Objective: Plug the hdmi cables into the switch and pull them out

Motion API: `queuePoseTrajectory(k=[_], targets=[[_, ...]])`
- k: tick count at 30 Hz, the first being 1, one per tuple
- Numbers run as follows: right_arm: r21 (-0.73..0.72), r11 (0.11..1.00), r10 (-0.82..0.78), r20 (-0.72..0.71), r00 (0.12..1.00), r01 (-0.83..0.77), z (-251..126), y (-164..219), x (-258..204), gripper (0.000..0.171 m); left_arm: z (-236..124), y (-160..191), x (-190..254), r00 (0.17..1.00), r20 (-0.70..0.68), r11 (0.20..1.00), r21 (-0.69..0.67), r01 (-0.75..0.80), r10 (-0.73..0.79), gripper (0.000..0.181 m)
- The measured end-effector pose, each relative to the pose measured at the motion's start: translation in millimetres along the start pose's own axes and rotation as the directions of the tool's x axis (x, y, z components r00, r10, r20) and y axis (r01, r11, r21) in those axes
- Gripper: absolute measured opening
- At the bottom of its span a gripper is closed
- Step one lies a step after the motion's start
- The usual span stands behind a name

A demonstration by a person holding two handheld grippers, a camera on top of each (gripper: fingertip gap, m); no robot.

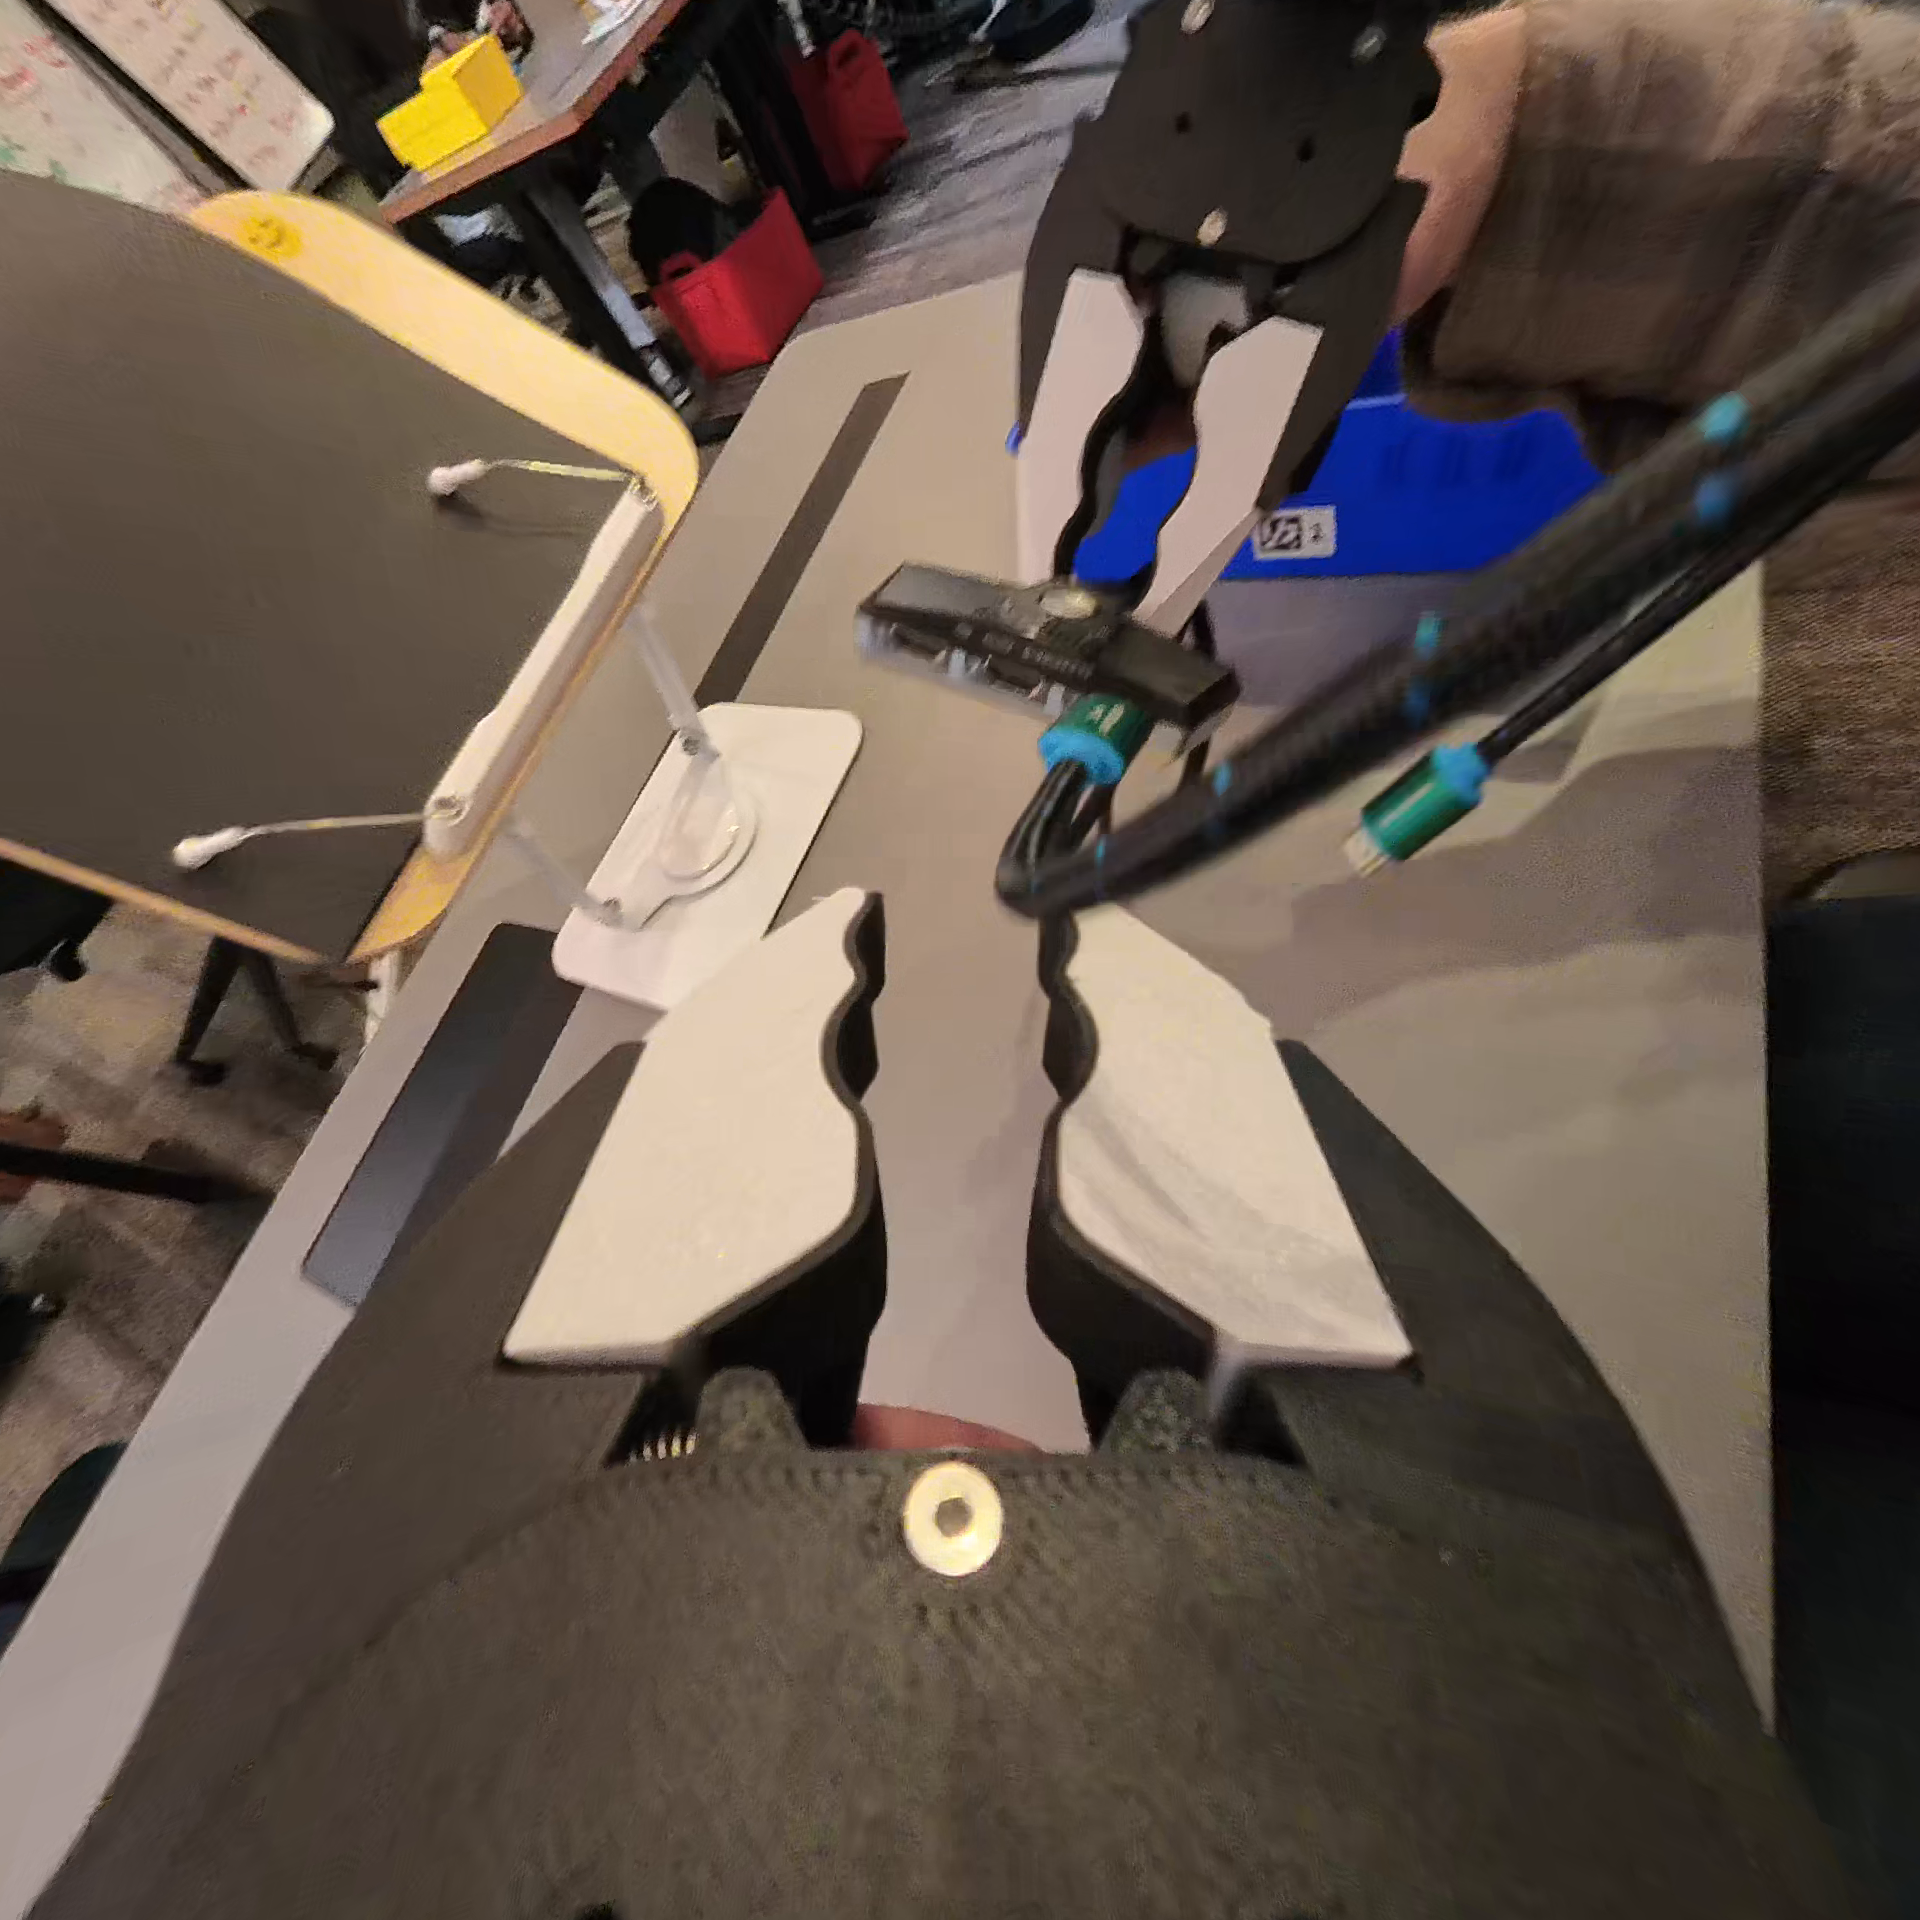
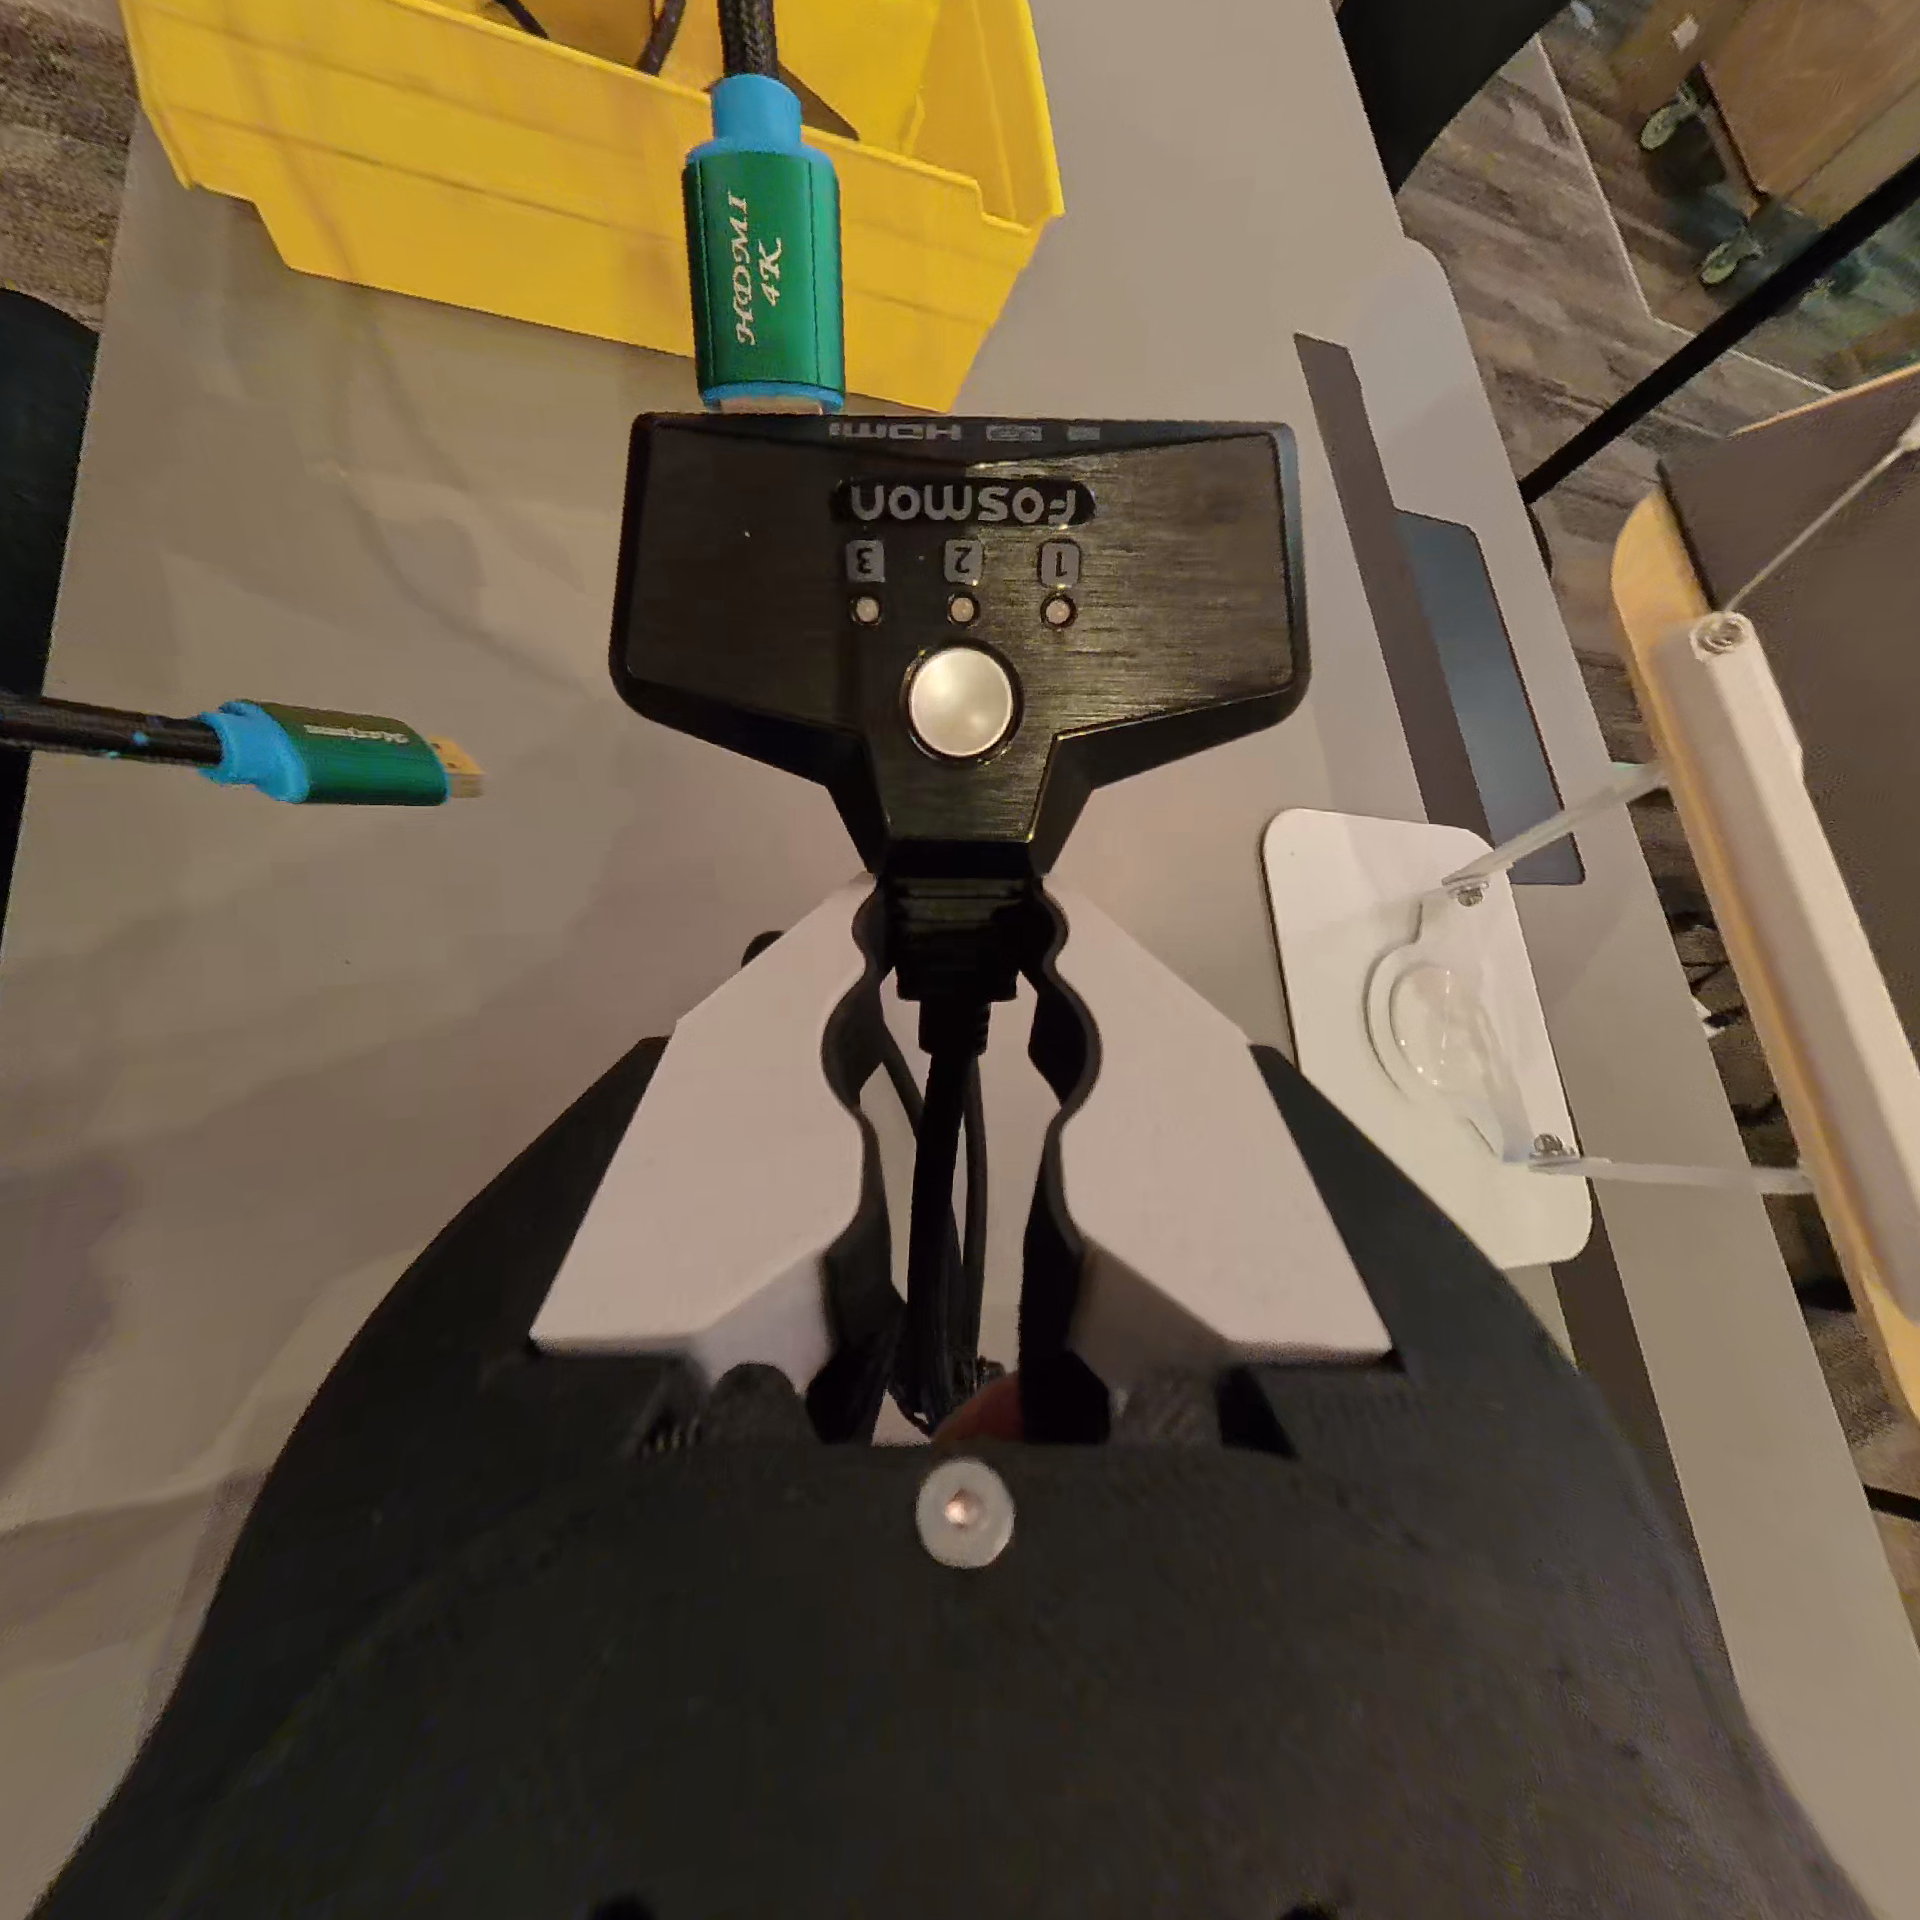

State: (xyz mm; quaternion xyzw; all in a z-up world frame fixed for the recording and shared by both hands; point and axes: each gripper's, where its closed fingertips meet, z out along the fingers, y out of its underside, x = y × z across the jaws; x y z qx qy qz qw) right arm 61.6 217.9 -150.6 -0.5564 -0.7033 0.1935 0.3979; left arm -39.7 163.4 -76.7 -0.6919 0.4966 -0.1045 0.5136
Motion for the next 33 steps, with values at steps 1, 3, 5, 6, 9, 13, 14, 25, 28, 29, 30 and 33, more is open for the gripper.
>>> queuePoseTrajectory(k=[1, 3, 5, 6, 9, 13, 14, 25, 28, 29, 30, 33], targets=[[-0.001, 1.000, 0.005, -0.007, 1.000, -0.005, -1.9, 0.2, 1.4, 0.020, -4.2, 3.8, -4.2, 1.000, 0.013, 1.000, -0.019, 0.000, 0.001, 0.028], [-0.006, 1.000, 0.011, -0.017, 1.000, -0.011, -4.3, 0.5, 3.2, 0.020, -13.7, 7.7, -13.8, 0.998, 0.058, 0.999, -0.040, -0.012, 0.015, 0.028], [-0.016, 1.000, 0.015, -0.022, 1.000, -0.016, -4.9, 1.6, 3.5, 0.020, -22.5, 11.7, -20.1, 0.997, 0.077, 0.998, -0.062, -0.016, 0.021, 0.028], [-0.025, 1.000, 0.018, -0.028, 0.999, -0.018, -4.7, 2.5, 4.0, 0.020, -26.4, 16.2, -22.4, 0.997, 0.078, 0.996, -0.083, -0.013, 0.019, 0.028], [-0.055, 0.998, 0.028, -0.035, 0.999, -0.030, -2.4, 6.0, 3.3, 0.020, -39.1, 41.8, -23.7, 0.998, 0.015, 0.987, -0.149, 0.058, -0.056, 0.028], [-0.130, 0.991, 0.036, -0.033, 0.999, -0.040, 5.5, 18.3, -4.8, 0.021, -67.2, 51.8, -48.9, 0.990, 0.102, 0.985, -0.130, 0.112, -0.099, 0.030], [-0.155, 0.987, 0.035, -0.033, 0.999, -0.040, 8.3, 23.3, -7.1, 0.021, -74.9, 49.8, -53.9, 0.987, 0.125, 0.986, -0.120, 0.113, -0.098, 0.030], [-0.326, 0.945, 0.015, 0.001, 1.000, -0.014, 39.7, 66.5, -27.1, 0.020, -120.2, 131.6, -42.2, 0.983, 0.184, 0.867, -0.490, 0.087, 0.005, 0.041], [-0.333, 0.943, 0.019, 0.033, 0.999, -0.007, 50.5, 70.7, -32.1, 0.021, -125.5, 163.5, -31.0, 0.984, 0.176, 0.834, -0.539, 0.117, -0.025, 0.042], [-0.342, 0.940, 0.016, 0.043, 0.999, -0.001, 54.4, 72.9, -33.5, 0.021, -126.3, 173.8, -28.2, 0.985, 0.171, 0.824, -0.553, 0.126, -0.036, 0.042], [-0.352, 0.936, 0.011, 0.052, 0.999, 0.008, 58.0, 75.4, -34.5, 0.021, -126.7, 184.2, -25.6, 0.986, 0.164, 0.814, -0.568, 0.124, -0.035, 0.042], [-0.380, 0.924, -0.005, 0.075, 0.997, 0.033, 68.3, 81.2, -36.9, 0.021, -128.8, 218.2, -22.2, 0.988, 0.156, 0.750, -0.652, 0.114, -0.015, 0.044]])
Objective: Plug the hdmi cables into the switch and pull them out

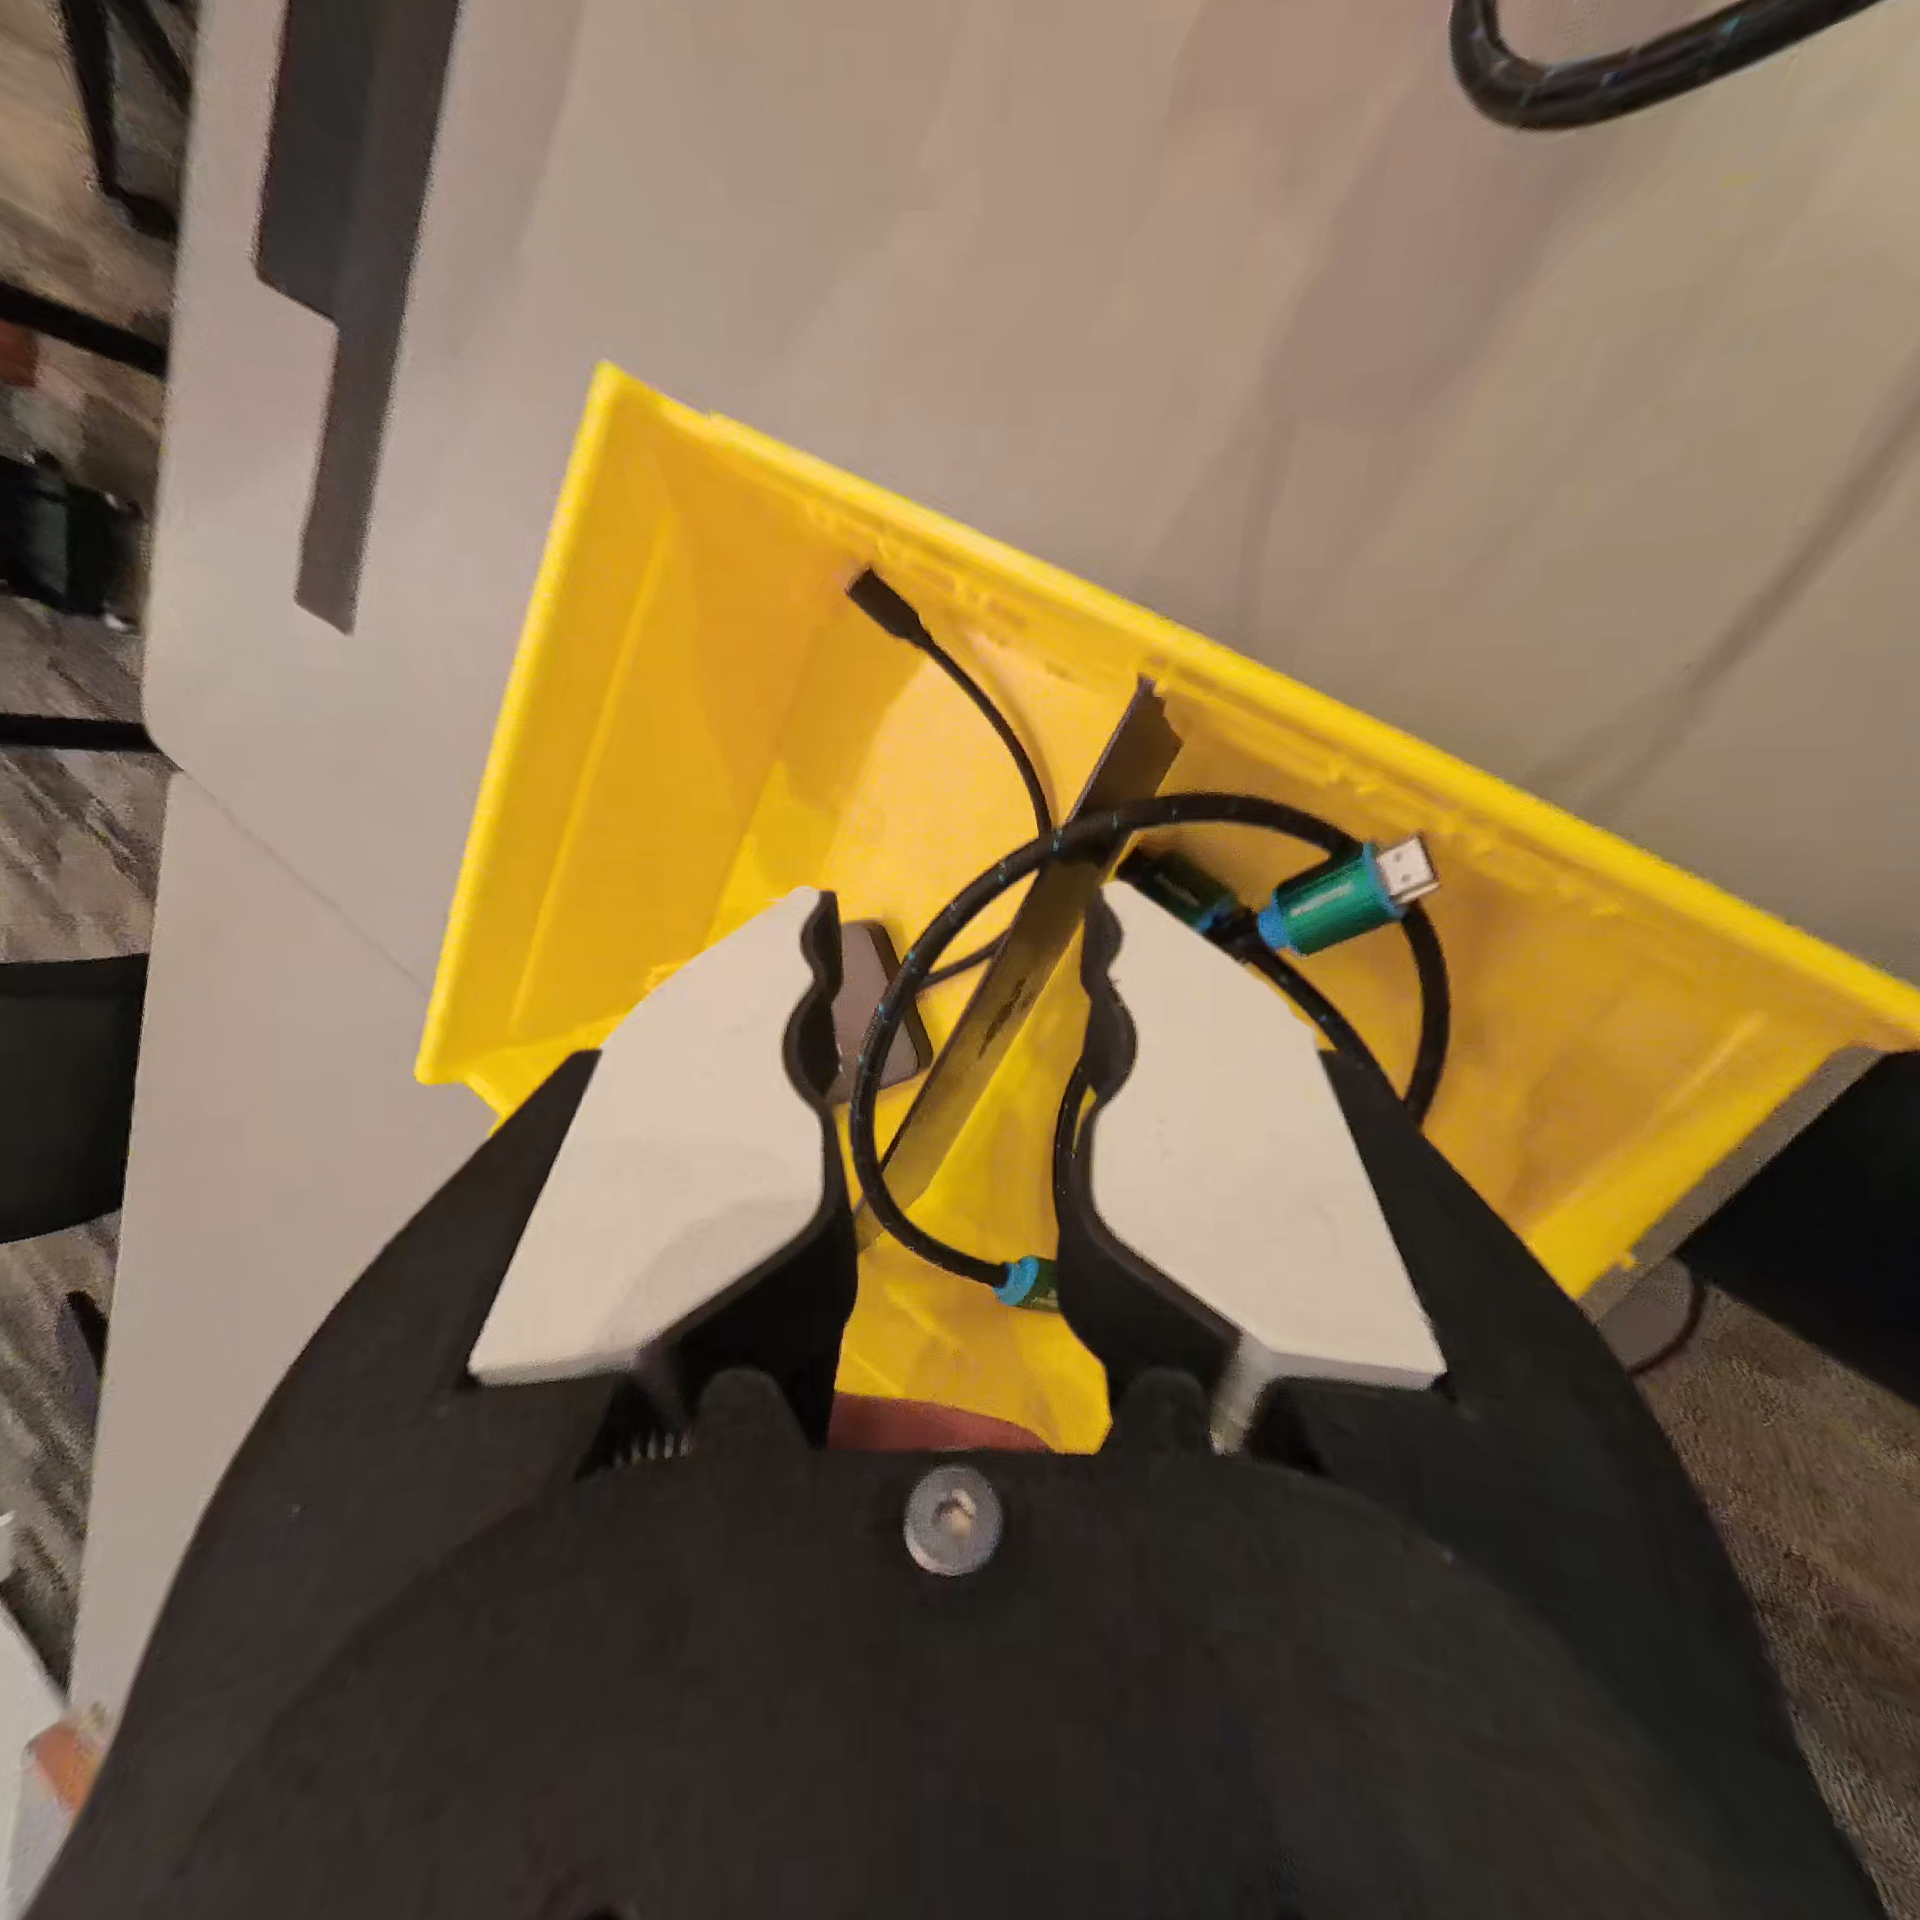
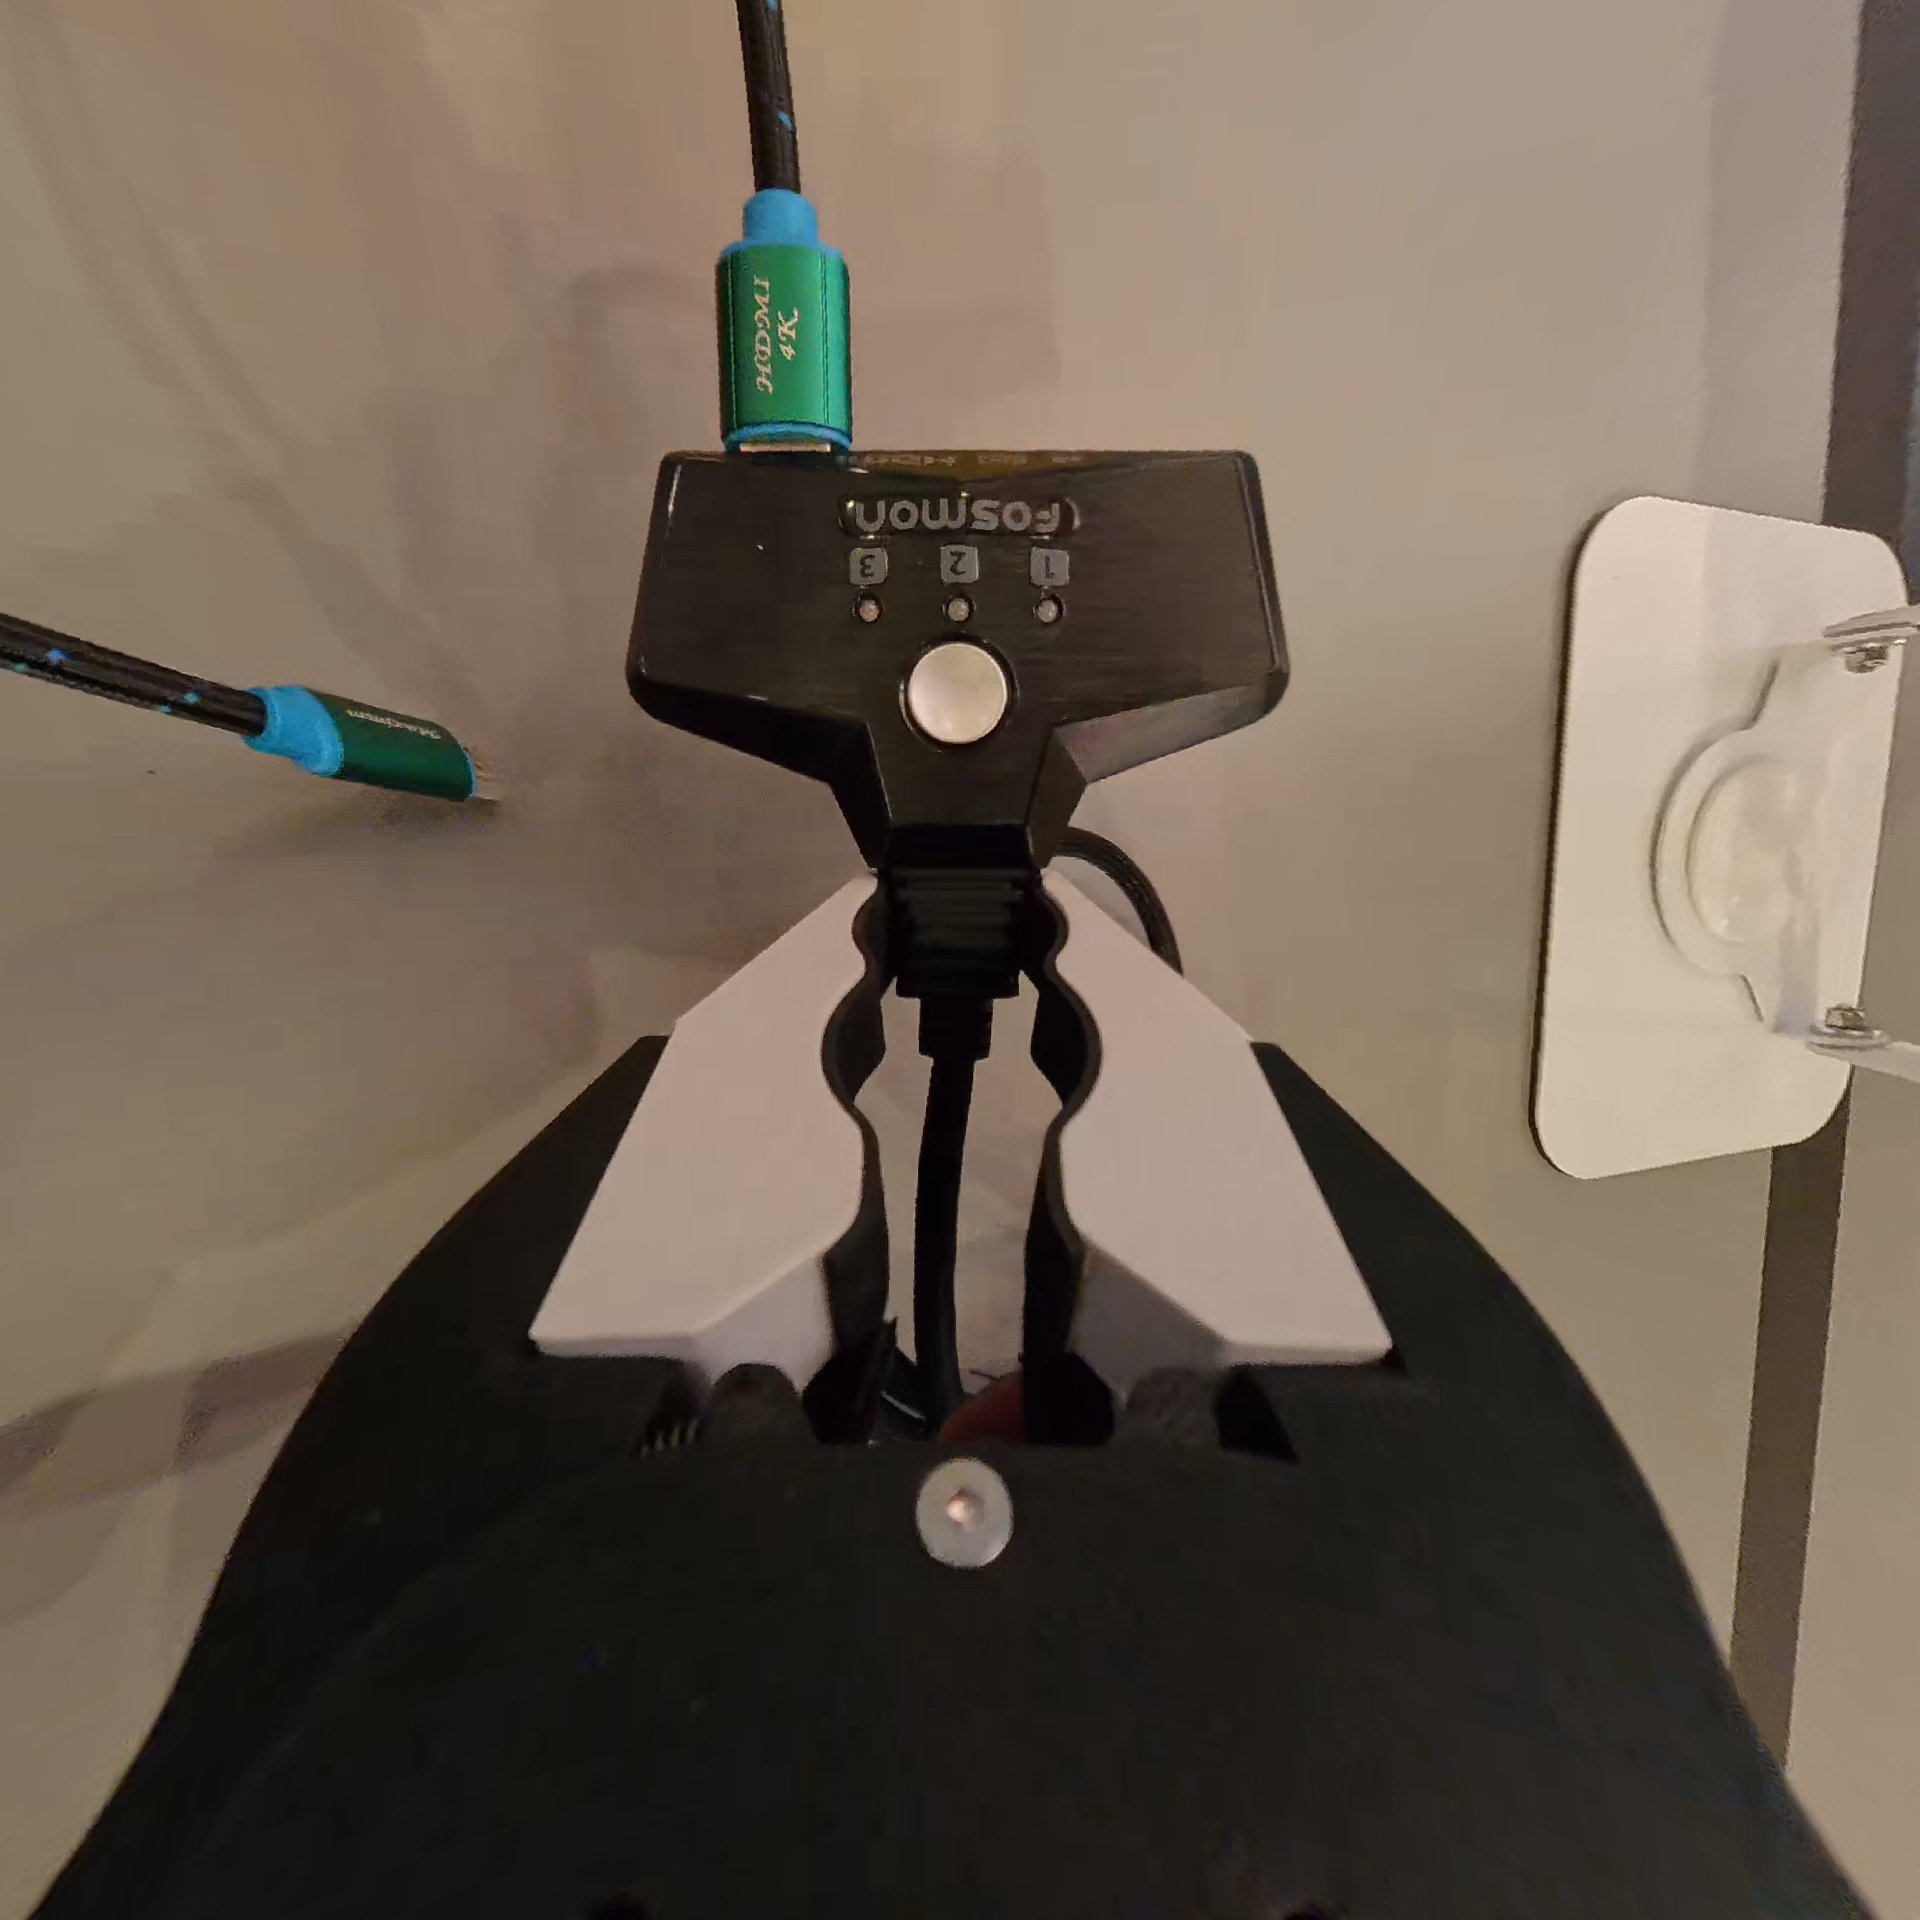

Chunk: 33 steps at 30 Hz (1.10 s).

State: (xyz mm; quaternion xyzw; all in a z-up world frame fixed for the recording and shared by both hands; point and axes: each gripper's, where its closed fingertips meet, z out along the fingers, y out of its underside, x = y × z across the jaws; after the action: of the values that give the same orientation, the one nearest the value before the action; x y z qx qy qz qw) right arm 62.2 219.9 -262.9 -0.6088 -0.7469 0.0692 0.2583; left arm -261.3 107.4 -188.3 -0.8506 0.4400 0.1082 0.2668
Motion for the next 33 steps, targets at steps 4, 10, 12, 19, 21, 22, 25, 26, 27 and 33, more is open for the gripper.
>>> queuePoseTrajectory(k=[4, 10, 12, 19, 21, 22, 25, 26, 27, 33], targets=[[0.007, 1.000, -0.012, 0.022, 1.000, 0.011, 9.5, -4.8, -2.3, 0.021, 21.0, 7.8, 5.5, 0.999, -0.022, 0.999, -0.025, -0.036, 0.036, 0.043], [0.023, 1.000, -0.021, 0.033, 0.999, 0.020, 15.2, -8.2, -2.7, 0.021, 43.3, 11.8, 11.0, 0.997, -0.032, 0.996, -0.041, -0.074, 0.072, 0.022], [0.030, 0.999, -0.019, 0.037, 0.999, 0.018, 16.0, -8.6, -2.4, 0.021, 41.7, 10.0, 5.7, 0.998, -0.004, 0.998, -0.019, -0.067, 0.067, 0.018], [0.044, 0.999, -0.020, 0.035, 0.999, 0.018, 15.3, -11.2, 0.6, 0.021, 21.3, 8.9, -10.1, 0.997, 0.064, 0.999, 0.008, -0.044, 0.044, 0.011], [0.046, 0.999, -0.020, 0.035, 0.999, 0.019, 14.7, -11.5, 1.3, 0.021, 13.4, 9.0, -13.9, 0.996, 0.078, 0.999, 0.010, -0.037, 0.036, 0.008], [0.047, 0.999, -0.020, 0.034, 0.999, 0.018, 14.3, -11.6, 1.7, 0.021, 8.7, 9.1, -16.6, 0.995, 0.090, 0.999, 0.013, -0.038, 0.036, 0.008], [0.053, 0.998, -0.019, 0.030, 0.999, 0.017, 12.7, -12.9, 3.5, 0.021, -6.8, 10.2, -23.2, 0.992, 0.119, 0.999, 0.019, -0.032, 0.030, 0.007], [0.055, 0.998, -0.018, 0.030, 0.999, 0.017, 12.1, -13.5, 3.9, 0.021, -12.2, 10.4, -25.5, 0.991, 0.130, 0.999, 0.022, -0.030, 0.027, 0.007], [0.056, 0.998, -0.019, 0.029, 0.999, 0.017, 11.5, -14.1, 4.3, 0.021, -17.6, 10.3, -27.3, 0.990, 0.141, 0.999, 0.027, -0.031, 0.027, 0.006], [0.064, 0.998, -0.018, 0.030, 0.999, 0.016, 9.9, -16.0, 5.7, 0.021, -43.6, 9.3, -33.2, 0.982, 0.187, 0.998, 0.046, -0.041, 0.032, 0.006]])
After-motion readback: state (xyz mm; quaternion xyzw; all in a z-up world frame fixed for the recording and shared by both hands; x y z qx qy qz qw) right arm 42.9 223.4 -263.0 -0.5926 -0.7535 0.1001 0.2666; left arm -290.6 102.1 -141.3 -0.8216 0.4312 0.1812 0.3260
